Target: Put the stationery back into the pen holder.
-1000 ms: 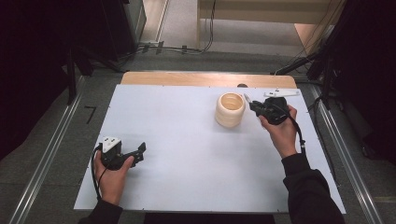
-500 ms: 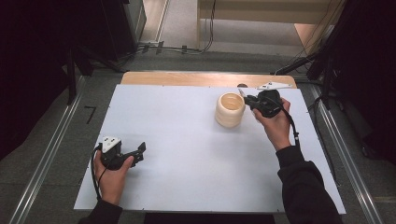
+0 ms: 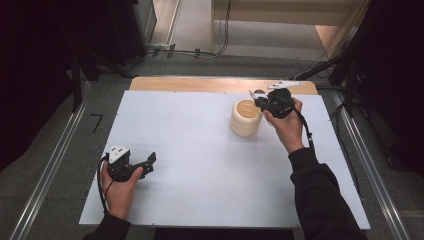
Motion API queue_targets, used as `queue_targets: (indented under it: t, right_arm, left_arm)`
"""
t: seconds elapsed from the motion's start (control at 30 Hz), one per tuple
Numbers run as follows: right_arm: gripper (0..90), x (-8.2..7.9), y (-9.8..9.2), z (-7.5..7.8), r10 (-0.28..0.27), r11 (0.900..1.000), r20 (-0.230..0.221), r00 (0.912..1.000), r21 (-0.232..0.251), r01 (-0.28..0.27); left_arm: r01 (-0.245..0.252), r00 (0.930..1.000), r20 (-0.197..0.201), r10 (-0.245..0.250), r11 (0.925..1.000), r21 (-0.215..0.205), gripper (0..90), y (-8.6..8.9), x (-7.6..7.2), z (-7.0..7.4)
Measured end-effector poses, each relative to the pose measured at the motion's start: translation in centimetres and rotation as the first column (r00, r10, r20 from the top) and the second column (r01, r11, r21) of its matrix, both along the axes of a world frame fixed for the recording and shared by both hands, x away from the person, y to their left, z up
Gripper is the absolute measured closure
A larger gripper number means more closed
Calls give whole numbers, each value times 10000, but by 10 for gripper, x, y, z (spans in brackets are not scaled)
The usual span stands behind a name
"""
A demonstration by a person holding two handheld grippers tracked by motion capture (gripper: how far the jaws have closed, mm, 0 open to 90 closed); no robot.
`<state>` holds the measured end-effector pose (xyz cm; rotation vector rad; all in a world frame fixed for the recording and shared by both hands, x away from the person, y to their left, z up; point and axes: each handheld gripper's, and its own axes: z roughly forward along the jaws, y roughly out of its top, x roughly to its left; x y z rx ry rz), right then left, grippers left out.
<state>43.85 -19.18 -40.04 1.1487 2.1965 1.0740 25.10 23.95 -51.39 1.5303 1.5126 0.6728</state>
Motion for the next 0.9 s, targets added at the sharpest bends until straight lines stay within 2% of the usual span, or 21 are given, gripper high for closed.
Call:
queue_targets:
  t: [0.67,0.9]
  right_arm:
    - [782,27,31,7,247,9995,-274,9993,-202,-253]
    - [782,36,37,6,166,9994,-337,9993,-294,-176]
  left_arm:
    - [36,10000,-4,-36,9999,-97,43,0,1,0]
    - [86,10000,-45,-86,9999,-84,43,0,1,0]
